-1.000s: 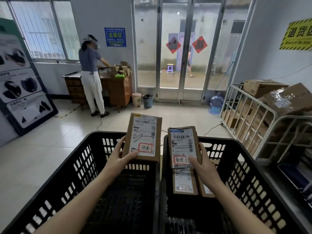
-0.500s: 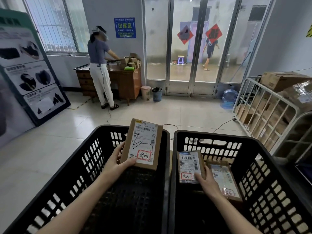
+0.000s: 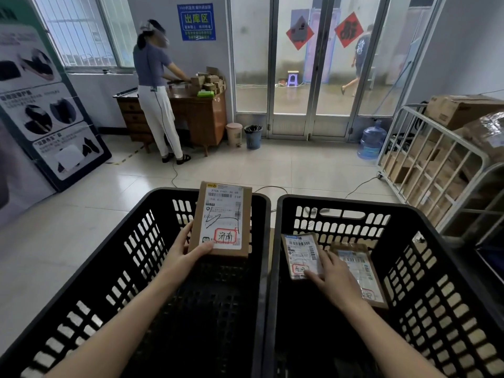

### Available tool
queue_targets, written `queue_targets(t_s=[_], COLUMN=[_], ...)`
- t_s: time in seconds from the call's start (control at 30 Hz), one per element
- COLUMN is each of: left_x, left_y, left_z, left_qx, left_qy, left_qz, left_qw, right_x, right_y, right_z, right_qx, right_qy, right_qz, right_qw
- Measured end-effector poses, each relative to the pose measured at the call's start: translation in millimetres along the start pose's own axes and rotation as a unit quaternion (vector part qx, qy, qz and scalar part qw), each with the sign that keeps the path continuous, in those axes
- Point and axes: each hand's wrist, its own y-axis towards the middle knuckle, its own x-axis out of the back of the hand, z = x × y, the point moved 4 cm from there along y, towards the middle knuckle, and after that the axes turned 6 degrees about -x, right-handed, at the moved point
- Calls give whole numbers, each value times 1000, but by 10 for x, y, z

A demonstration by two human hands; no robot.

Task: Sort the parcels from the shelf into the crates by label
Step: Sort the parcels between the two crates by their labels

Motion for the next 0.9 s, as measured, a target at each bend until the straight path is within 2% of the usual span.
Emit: queue_targets(t_s=[0.07,0.2,0.33,0.47,0.6,0.9], left_x=[-34,-90,-104,-116,-129,-85], left_y=[13,36,66,95,110,48], left_z=[4,23,66,110,153,24], left_qx=[2,4,8,8,15,-1], left_qy=[-11,-23,-25,-19,-20,-14], left_qz=[-1,6,8,6,6,3], left_qw=[1000,1000,1000,1000,1000,1000], right_x=[-8,-106,-252,-388,-440,-215], right_y=[26,95,111,160,236,94], right_z=[13,43,20,-6,-11,130], right_qx=[57,125,111,96,98,76], right_qy=[-81,-138,-147,-184,-190,-166], right_qz=[10,45,20,-72,-95,-20], right_qw=[995,981,983,976,972,983])
